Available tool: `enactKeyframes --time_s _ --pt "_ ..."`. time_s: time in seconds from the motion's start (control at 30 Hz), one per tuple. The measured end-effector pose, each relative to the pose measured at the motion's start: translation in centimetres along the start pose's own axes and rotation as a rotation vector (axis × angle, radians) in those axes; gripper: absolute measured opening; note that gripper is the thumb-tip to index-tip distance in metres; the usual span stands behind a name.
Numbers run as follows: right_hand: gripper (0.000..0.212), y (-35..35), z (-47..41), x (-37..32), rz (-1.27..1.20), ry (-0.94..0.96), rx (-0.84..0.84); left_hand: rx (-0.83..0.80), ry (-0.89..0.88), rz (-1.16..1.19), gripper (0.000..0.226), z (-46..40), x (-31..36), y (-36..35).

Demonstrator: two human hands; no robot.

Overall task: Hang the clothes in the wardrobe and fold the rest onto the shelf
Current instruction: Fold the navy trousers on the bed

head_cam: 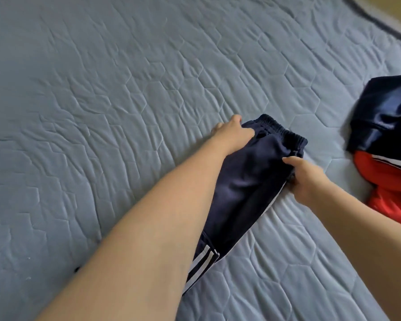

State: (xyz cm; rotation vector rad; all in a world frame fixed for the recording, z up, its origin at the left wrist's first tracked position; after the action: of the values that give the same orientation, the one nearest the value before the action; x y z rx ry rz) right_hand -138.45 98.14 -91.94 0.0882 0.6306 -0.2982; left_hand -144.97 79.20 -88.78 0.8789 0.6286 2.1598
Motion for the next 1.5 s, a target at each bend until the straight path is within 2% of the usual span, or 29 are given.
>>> enactKeyframes --time_s 0.07,0.17,0.3,0.4,0.5,0.57,0.63,0.7,0.77,0.87,0.97,1.03,1.07,1.17,1.2,1.23,1.3,1.37,1.43,1.5 --pt "0.024 0.6 -1.0 -0.4 0.043 0.022 0.012 0.008 0.041 -0.086 0.058 -0.9 2.3 -0.5" --pt "0.023 0.5 -0.4 -0.9 0.063 0.054 -0.041 -0.04 0.13 -0.048 0.05 -1.0 3.2 -1.0" --pt "0.02 -0.2 2.7 -1.5 -0.012 0.113 -0.084 -0.099 0.126 0.292 0.025 0.7 2.0 0.6" --pt "0.017 -1.6 6.6 -2.1 0.067 0.275 -0.084 -0.106 0.084 0.451 0.03 3.2 0.1 4.0" --pt "0.019 -4.1 11.9 -1.9 0.242 0.498 -0.114 -0.147 0.052 0.455 0.022 7.4 -3.1 7.2" --pt "0.02 -6.1 15.5 -0.9 0.357 0.622 -0.172 -0.154 0.052 0.44 0.036 10.4 -6.2 9.0" --pt "0.02 -7.8 19.2 0.8 0.52 0.755 -0.225 -0.156 0.079 0.446 0.043 13.6 -10.0 10.0" --pt "0.023 -9.7 23.0 2.9 0.721 0.969 -0.278 -0.144 0.146 0.481 0.047 16.8 -14.6 10.2" --pt "0.025 -11.3 26.2 6.2 0.907 1.135 -0.345 -0.185 0.217 0.618 0.042 19.9 -18.8 9.1" --pt "0.03 -13.4 29.4 12.5 1.148 1.222 -0.428 -0.213 0.35 0.966 0.036 24.1 -25.2 6.8" --pt "0.029 -14.8 30.5 18.1 1.244 1.21 -0.571 -0.312 0.411 1.27 0.023 26.9 -29.4 3.9" --pt "0.026 -15.7 30.6 22.3 1.334 1.161 -0.731 -0.268 0.458 1.287 0.03 27.3 -32.7 2.1" --pt "0.025 -15.9 30.5 23.9 1.383 1.123 -0.819 -0.184 0.486 1.22 0.03 26.9 -34.5 1.3" --pt "0.031 -15.5 29.9 27.4 1.526 1.21 -0.939 0.009 0.569 1.0 0.056 26.6 -39.1 -1.2" --pt "0.031 -15.2 29.1 27.5 1.52 1.224 -0.911 0.034 0.596 0.953 0.057 26.6 -40.0 -2.0" --pt "0.032 -14.8 27.9 26.8 1.486 1.228 -0.807 0.068 0.612 0.925 0.054 26.3 -40.8 -2.5" --pt "0.037 -13.8 24.8 23.8 1.397 1.158 -0.438 0.125 0.61 0.879 0.043 25.8 -41.4 -2.7" --pt "0.046 -12.1 21.4 20.8 1.283 0.882 -0.127 0.128 0.602 0.771 0.032 25.4 -41.1 -2.2" --pt "0.059 -10.7 19.0 19.2 1.231 0.614 -0.002 0.089 0.639 0.578 0.035 25.6 -41.1 -1.6" --pt "0.064 -10.2 17.3 18.3 1.213 0.495 -0.021 0.046 0.722 0.233 0.045 25.8 -41.2 -0.8"
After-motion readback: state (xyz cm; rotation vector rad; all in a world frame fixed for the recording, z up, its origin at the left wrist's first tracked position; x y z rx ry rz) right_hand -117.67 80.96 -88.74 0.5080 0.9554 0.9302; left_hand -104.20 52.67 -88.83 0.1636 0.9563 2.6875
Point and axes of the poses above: each hand's wrist, its own z-axis away from the middle knuckle, its own y-axis out of the back of the hand, x = y × z, the point moved 7 cm from there along -z, towards the middle knuckle, and after that the axes turned 3 degrees about y, right-handed, at the moved point
